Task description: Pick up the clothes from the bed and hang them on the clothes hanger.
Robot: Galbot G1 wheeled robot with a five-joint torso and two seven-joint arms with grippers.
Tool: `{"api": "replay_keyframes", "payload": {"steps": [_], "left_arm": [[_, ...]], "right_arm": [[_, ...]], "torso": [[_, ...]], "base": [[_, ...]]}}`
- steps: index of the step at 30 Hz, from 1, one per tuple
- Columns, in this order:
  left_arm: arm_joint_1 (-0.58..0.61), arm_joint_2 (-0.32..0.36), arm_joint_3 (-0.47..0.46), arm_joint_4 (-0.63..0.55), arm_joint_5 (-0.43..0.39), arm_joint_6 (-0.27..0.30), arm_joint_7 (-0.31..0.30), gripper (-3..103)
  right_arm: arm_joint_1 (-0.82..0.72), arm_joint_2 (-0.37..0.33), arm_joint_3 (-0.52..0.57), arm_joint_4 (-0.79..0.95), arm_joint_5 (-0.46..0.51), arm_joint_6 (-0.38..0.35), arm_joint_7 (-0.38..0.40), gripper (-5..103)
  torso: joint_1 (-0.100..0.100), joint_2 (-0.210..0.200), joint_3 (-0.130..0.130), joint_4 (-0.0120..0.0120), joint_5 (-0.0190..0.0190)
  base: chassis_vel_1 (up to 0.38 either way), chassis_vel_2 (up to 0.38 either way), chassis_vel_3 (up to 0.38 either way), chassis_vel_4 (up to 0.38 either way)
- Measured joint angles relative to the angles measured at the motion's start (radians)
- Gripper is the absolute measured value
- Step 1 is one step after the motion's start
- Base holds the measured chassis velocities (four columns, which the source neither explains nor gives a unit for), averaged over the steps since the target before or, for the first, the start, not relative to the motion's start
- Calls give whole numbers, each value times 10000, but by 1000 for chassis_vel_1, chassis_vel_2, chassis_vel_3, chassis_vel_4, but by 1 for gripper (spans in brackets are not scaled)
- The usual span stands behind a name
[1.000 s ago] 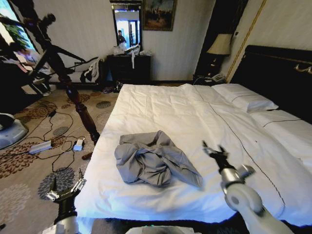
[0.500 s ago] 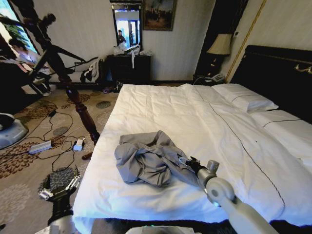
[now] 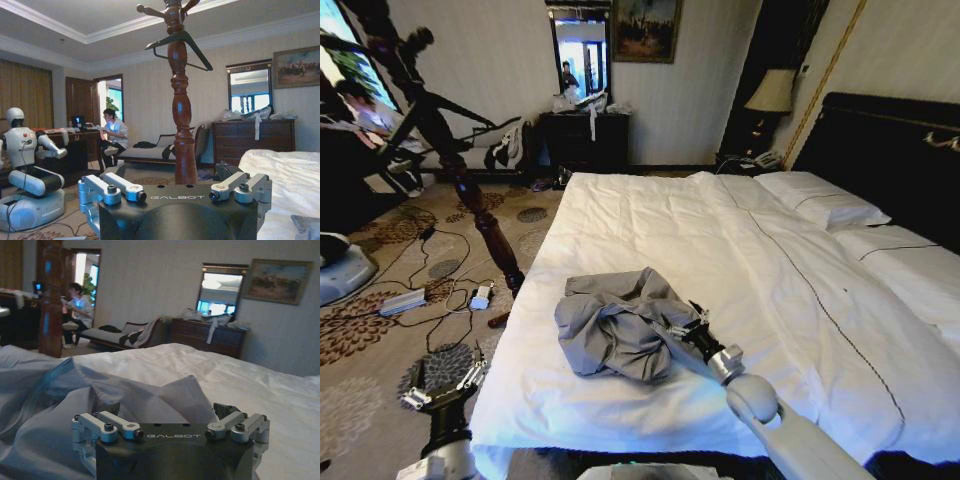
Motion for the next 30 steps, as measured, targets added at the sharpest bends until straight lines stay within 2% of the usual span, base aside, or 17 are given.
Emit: {"api": "replay_keyframes", "payload": {"steps": [6, 10, 17, 18, 20, 22, 26, 27, 30], "left_arm": [[-13, -28, 6, 110, 50, 5, -7, 100], [-32, -18, -51, 136, 1, 5, -8, 100], [-105, -17, -64, 355, -48, -18, -34, 100], [-136, -20, -64, 407, -60, -28, -49, 100], [-177, -21, -64, 461, -83, -29, -66, 100], [-185, -21, -65, 472, -89, -29, -67, 100], [-227, -7, -69, 534, -122, -29, -76, 100], [-227, -7, -69, 534, -122, -29, -76, 100], [-245, 6, -64, 539, -124, -30, -79, 100]], "right_arm": [[1030, -163, -930, -364, -16, -115, 11, 100], [1768, -506, -2017, -569, 312, -380, 34, 100], [1963, -683, -2650, -693, 276, -523, 74, 100], [1978, -673, -2679, -740, 192, -526, 119, 103], [2003, -608, -2659, -770, 244, -553, 321, 94], [2008, -595, -2650, -770, 288, -565, 372, 94], [2030, -497, -2508, -695, 826, -651, 812, 73], [2030, -497, -2508, -695, 826, -651, 812, 73], [1940, -496, -2411, -555, 1149, -669, 872, 62]], "torso": [[1, -1, 0, 3, 1], [1, 0, 0, 3, 0], [0, -1, 0, 0, -1], [0, 0, 0, 1, 0], [0, 0, 0, 1, 0], [0, -1, 0, 1, 1], [0, 0, -1, 1, 0], [0, 0, -1, 1, 0], [0, 0, 0, 1, 0]], "base": [[0, 0, 0, 0], [0, 0, 0, 0], [0, 0, 0, 0], [0, 0, 0, 0], [0, 0, 0, 0], [0, 0, 0, 0], [0, 0, 0, 0], [0, 0, 0, 0], [0, 0, 0, 0]]}}
